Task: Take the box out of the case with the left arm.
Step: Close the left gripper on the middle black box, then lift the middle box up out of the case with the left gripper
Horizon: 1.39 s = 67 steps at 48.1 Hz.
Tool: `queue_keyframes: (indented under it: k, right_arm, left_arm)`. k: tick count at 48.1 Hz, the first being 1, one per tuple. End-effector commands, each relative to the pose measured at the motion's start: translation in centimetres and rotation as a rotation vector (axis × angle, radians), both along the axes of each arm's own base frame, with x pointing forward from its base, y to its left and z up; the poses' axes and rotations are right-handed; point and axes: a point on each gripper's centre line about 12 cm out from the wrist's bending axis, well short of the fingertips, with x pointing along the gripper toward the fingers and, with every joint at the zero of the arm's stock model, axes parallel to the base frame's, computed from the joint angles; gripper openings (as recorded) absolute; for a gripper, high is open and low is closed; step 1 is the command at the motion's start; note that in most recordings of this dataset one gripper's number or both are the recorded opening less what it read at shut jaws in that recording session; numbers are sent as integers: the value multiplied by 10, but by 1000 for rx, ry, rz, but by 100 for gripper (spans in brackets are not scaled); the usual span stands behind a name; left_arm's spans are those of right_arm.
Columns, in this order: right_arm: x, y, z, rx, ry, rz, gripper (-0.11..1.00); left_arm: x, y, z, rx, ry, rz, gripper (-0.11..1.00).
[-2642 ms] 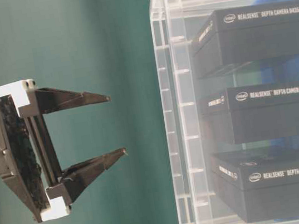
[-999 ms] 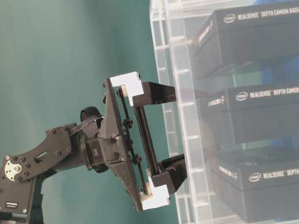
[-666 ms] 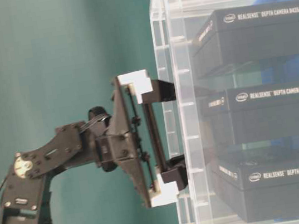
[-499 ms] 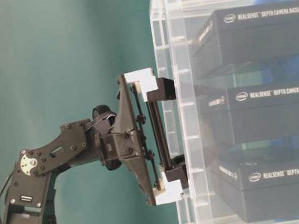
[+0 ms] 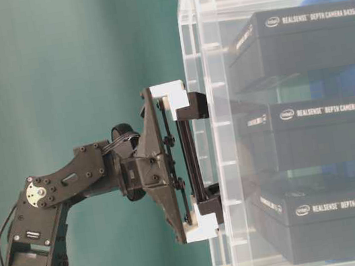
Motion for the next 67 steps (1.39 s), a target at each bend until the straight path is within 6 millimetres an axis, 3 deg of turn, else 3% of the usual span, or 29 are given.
queue_keyframes:
  k: [1,6,25,31,48,67]
  right_arm:
    - [1,0,3,-1,-14,0,0]
    - [1,0,3,-2,-14,2,0]
    - [1,0,4,-2,-15,2,0]
    - [1,0,3,-2,-14,0,0]
    - [1,0,3,-6,-14,-1,0]
    - [1,-1,4,-8,-15,0,0]
  left_arm:
    - [3,0,15,0,-54,7,83]
    - [7,-2,16,-1,-81,5,63]
    - [8,-2,18,-5,-95,26,63]
    - [7,-2,31,-2,-106,27,63]
    - [8,-2,88,-6,-78,30,63]
    - [-3,-1,176,8,-145,43,63]
